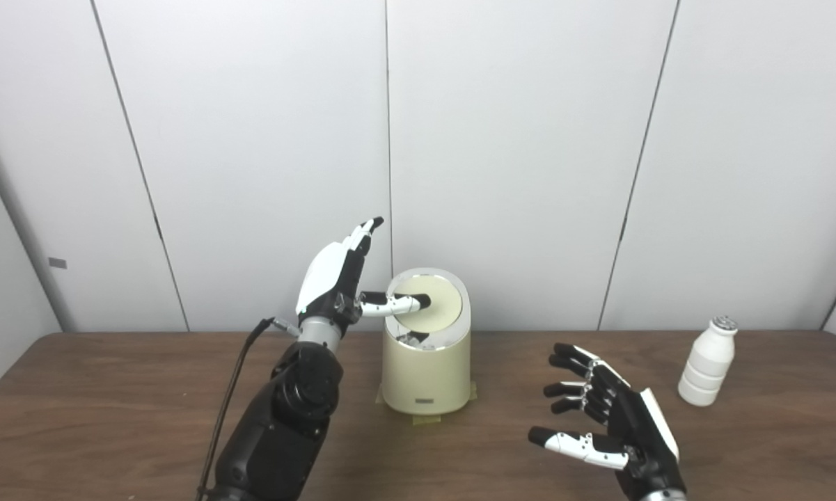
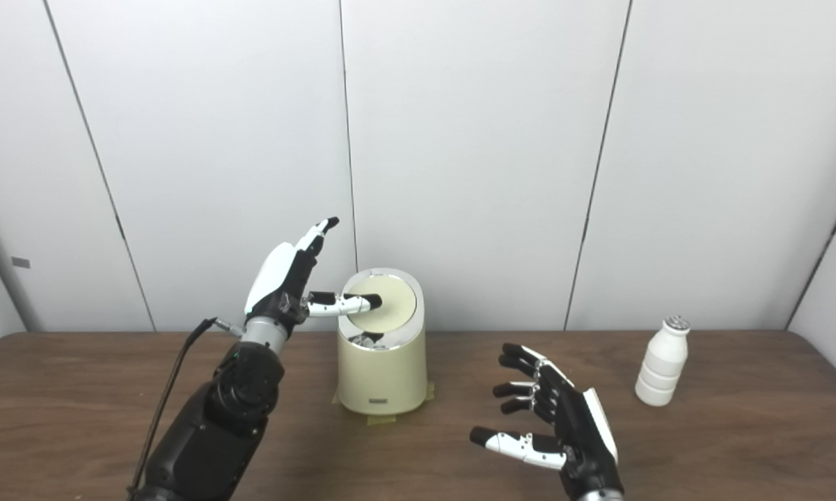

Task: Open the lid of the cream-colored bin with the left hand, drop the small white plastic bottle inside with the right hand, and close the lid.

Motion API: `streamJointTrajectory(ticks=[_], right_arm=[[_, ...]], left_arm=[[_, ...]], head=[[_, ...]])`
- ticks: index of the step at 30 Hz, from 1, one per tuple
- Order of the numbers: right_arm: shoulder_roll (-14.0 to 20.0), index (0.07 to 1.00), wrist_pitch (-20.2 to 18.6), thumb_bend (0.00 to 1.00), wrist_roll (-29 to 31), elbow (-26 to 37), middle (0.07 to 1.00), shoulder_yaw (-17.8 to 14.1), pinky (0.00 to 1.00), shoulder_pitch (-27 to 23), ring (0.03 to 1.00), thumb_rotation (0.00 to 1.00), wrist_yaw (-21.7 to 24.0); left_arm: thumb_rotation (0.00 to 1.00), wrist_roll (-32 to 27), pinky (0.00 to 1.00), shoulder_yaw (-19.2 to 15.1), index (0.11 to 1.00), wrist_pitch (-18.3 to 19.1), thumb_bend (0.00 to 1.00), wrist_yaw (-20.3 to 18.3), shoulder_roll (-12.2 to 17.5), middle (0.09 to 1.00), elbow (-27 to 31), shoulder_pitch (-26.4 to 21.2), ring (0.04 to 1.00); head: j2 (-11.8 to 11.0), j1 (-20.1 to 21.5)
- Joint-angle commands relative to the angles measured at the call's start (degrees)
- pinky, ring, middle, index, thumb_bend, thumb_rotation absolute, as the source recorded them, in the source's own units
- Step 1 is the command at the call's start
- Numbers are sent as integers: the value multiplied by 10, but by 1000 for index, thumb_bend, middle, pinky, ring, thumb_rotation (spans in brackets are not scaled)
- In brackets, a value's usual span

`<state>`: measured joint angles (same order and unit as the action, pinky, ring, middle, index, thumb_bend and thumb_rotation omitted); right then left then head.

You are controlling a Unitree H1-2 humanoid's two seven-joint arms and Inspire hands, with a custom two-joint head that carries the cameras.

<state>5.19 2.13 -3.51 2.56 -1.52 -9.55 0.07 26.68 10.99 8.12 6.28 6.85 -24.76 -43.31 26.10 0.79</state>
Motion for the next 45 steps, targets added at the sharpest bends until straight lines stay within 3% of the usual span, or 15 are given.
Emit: streamJointTrajectory(ticks=[1,13,20,27,31,39,43,45], right_arm=[[1,771,2,693,1,29,782,0,526,-18,615,118,0],[-8,765,-17,683,-7,49,790,4,541,-15,625,115,-5],[-11,762,-22,685,-11,57,793,8,556,-14,649,127,-4],[-18,755,-22,682,-6,63,798,9,504,-14,647,99,-3],[-18,753,-16,681,-8,59,796,8,503,-14,645,95,-4],[-17,755,-21,686,-1,59,800,6,497,-13,642,107,-1],[-16,754,-25,689,-4,61,801,7,496,-11,644,116,-2],[-16,752,-26,691,-6,61,798,7,497,-11,643,120,-2]], left_arm=[[243,8,881,3,1000,-12,912,6,3,1000,2,-40,1000],[242,24,955,28,1000,-17,960,7,7,1000,-23,-40,1000],[159,23,984,35,1000,-23,939,2,9,1000,-38,-40,1000],[34,46,929,57,1000,-14,859,1,15,1000,-47,-42,1000],[1,59,945,77,1000,11,817,-28,25,1000,-45,-45,1000],[0,69,865,105,1000,59,790,-86,43,1000,-30,-45,980],[0,53,866,90,1000,59,798,-77,40,1000,-14,-36,980],[19,37,805,69,1000,54,803,-64,34,1000,0,-30,957]], head=[[1,1],[4,6],[6,10],[8,11],[8,11],[8,8],[8,7],[8,6]])
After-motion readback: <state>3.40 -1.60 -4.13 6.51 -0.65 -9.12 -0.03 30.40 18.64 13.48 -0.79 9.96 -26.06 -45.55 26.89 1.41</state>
